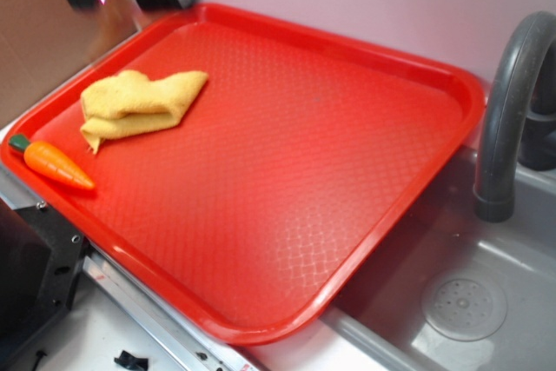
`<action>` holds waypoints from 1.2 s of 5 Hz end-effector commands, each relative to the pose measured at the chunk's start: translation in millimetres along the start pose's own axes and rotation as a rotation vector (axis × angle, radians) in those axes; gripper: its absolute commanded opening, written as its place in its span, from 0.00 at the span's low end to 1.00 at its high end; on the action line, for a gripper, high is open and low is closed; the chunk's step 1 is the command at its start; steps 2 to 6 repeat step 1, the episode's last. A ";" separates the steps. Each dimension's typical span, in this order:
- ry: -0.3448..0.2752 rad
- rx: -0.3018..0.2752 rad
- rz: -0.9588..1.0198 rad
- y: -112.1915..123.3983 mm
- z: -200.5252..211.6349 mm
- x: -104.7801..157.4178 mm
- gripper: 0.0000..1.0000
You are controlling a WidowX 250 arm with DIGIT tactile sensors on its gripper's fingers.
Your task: Grab the shell.
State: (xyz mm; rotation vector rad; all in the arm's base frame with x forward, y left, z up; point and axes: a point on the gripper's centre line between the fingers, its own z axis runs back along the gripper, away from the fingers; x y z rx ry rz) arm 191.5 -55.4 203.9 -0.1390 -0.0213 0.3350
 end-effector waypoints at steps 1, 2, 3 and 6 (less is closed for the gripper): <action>-0.121 0.042 0.041 -2.1 32.2 -1.4 0.00; -0.121 0.042 0.041 -2.1 32.2 -1.4 0.00; -0.121 0.042 0.041 -2.1 32.2 -1.4 0.00; -0.121 0.042 0.041 -2.1 32.2 -1.4 0.00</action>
